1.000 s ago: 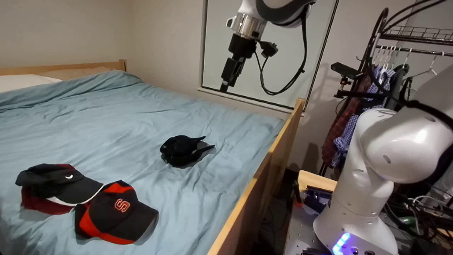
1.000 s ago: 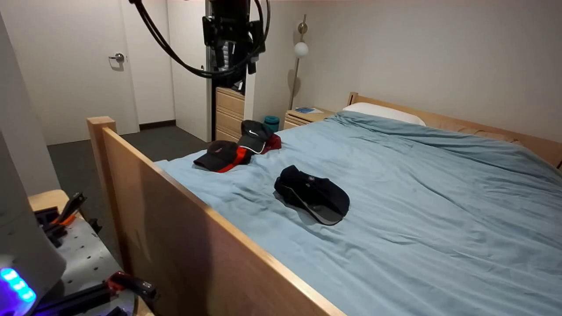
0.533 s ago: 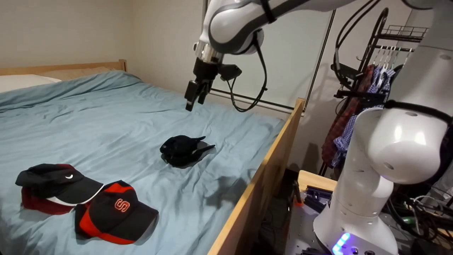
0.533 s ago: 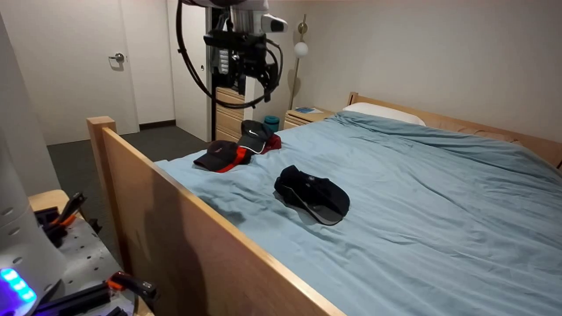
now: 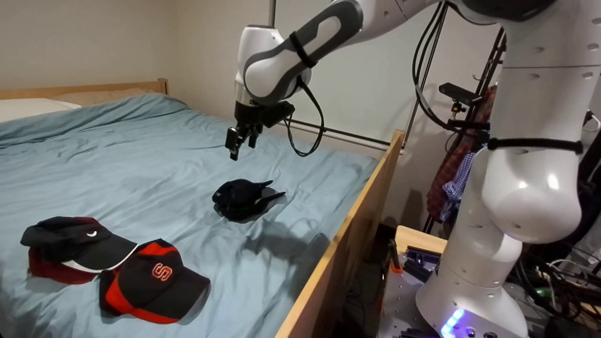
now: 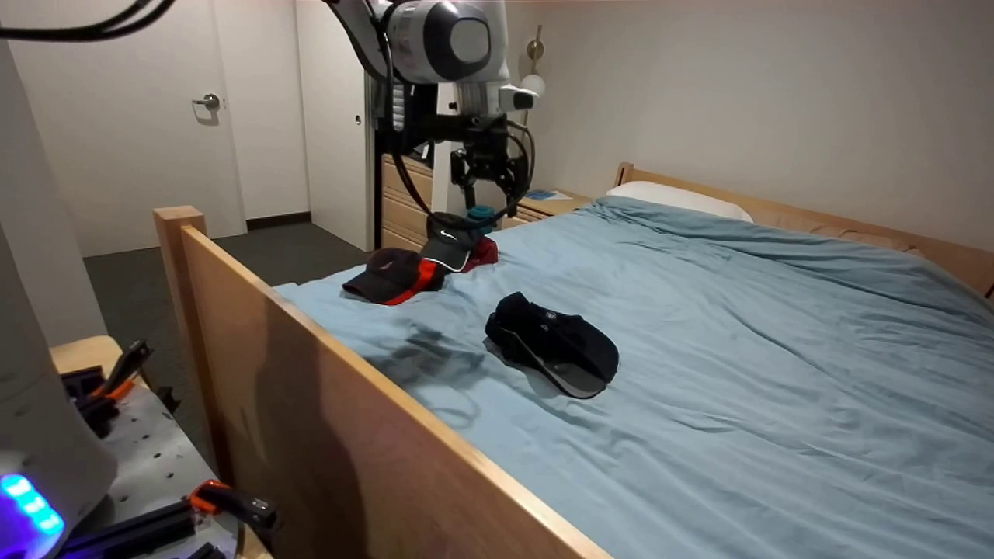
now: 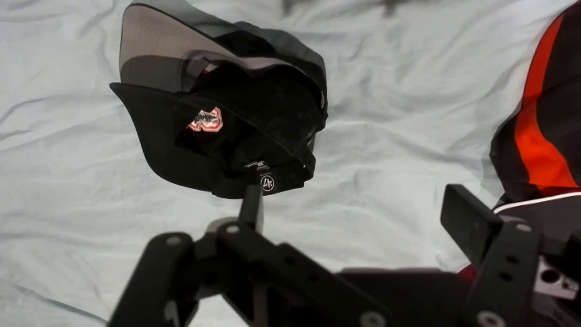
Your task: Move the caps on the right to the left
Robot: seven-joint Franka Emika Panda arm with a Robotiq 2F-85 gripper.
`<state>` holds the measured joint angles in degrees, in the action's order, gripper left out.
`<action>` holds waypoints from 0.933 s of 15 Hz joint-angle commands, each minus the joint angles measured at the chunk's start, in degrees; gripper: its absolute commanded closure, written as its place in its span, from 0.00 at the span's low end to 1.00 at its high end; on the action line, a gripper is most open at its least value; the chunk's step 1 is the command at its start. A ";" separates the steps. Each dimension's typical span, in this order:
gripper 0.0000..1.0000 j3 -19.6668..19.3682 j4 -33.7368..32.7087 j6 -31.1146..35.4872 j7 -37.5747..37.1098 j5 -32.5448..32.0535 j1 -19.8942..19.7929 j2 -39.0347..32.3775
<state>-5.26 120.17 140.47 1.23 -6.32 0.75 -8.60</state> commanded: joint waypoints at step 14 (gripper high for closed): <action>0.00 1.20 -18.51 -5.32 0.05 -1.91 -1.33 -24.18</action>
<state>-4.88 107.29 134.56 -0.86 -8.16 0.87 -26.87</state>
